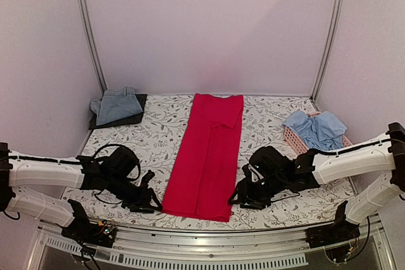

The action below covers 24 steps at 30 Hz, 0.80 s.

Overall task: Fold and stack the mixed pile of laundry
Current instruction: Pick up the rectangle-folded T-shirt from the center of the board.

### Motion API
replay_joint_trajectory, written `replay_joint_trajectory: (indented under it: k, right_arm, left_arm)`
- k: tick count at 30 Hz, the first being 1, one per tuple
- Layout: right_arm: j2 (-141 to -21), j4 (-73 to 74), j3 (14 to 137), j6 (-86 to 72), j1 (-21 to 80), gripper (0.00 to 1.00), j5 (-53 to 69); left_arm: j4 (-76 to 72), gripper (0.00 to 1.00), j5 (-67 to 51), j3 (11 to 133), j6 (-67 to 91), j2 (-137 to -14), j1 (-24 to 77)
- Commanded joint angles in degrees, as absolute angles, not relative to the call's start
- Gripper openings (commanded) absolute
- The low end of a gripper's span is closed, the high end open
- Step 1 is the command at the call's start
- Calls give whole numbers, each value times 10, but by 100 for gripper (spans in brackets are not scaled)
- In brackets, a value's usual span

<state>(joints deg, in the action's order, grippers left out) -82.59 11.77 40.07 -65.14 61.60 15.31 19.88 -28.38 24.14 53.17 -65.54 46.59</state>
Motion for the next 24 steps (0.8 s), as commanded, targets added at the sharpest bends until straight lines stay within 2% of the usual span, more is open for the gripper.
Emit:
replay_joint_trajectory:
  k: [1, 11, 14, 17, 20, 24]
  right_arm:
    - [-862, 43, 395, -692, 642, 50, 163]
    - [-909, 65, 397, -710, 678, 51, 143]
    - [-909, 41, 387, -717, 678, 48, 145]
    - [-930, 15, 390, -718, 681, 41, 156]
    - [-945, -17, 389, -721, 685, 33, 166]
    - [-956, -38, 391, -716, 687, 9, 177]
  left_arm:
    - [168, 41, -296, 245, 515, -691, 452]
    - [174, 38, -288, 261, 491, -756, 436]
    - [170, 38, -285, 261, 487, -770, 434]
    - [156, 34, -290, 263, 486, -785, 434]
    - [149, 27, -296, 265, 482, -794, 434]
    - [157, 8, -296, 267, 474, -786, 435]
